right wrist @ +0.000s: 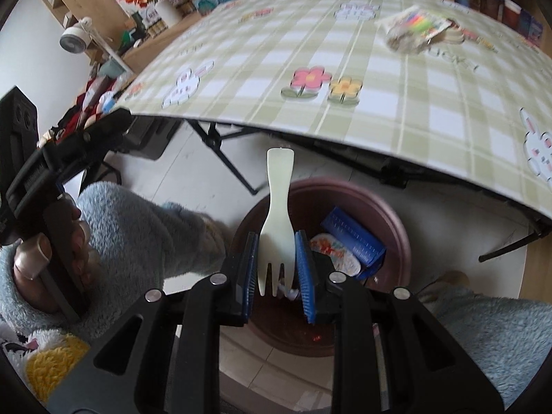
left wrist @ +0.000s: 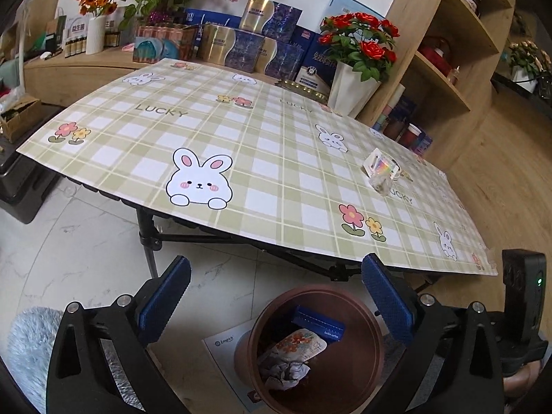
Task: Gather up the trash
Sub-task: 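Drop the paper into the bin with the left tool while the right tool drops the fork in, then move both tools back over the clear wrapper and the colored-pen card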
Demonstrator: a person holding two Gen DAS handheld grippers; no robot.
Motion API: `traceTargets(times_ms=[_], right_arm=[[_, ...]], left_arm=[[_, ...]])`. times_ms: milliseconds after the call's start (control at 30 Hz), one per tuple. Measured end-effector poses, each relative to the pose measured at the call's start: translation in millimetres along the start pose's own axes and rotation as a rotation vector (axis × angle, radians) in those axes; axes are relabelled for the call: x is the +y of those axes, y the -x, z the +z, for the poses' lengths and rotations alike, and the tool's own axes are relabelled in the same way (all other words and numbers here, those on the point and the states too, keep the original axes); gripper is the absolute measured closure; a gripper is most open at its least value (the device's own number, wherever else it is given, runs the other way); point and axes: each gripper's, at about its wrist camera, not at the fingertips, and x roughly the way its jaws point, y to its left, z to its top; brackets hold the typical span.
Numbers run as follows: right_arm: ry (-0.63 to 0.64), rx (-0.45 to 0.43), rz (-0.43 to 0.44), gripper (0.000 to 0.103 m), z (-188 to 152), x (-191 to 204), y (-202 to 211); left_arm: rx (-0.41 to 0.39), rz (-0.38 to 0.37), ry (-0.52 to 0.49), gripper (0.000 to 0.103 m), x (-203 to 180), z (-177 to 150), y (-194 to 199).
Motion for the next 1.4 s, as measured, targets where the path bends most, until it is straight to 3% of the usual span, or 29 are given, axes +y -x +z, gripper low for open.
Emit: traceTargets(times_ms=[133,233,333,400,500,567,867,1100,1400], right_arm=[[-0.011,0.046,-0.010,0.078,-2.4,-1.3,-10.6],[-0.026,0.059,-0.022,0.069,-3.4,-4.9,-13.9],[-0.039,0.050,-0.036,0.052,-3.9,-7.9,-11.6],[-0.045,0.041,-0.048,0.034,-3.2,-10.0,-9.3],[-0.070,0.008,-0.057,0.014,-1.0,-16.0,-3.1],[-0.077,-0.016,-0.066,0.006,1.6,-19.0,1.5],[-0.049,-0.150,-0.147,0.006,27.2,-33.6,31.8],[-0.055,-0.280,-0.205,0.006,48.3,-52.1,67.7],[-0.046,-0.363,-0.226,0.006,60.6,-76.6,90.6]], left_arm=[[0.011,0.003,-0.012,0.006,-2.8,-2.6,-3.4],[0.018,0.003,-0.027,0.006,-5.7,-3.8,-5.4],[0.021,0.004,-0.038,0.006,-8.0,-4.8,-6.7],[0.023,0.004,-0.043,0.006,-9.4,-5.4,-7.5],[0.024,0.004,-0.047,0.006,-10.0,-5.7,-8.1],[0.025,0.006,-0.047,0.006,-10.3,-5.9,-8.4],[0.031,0.005,-0.073,0.006,-15.2,-0.4,-12.2],[0.014,-0.006,-0.165,0.006,-37.3,17.8,-16.6],[-0.022,-0.053,-0.305,0.006,-77.0,38.1,-25.1]])
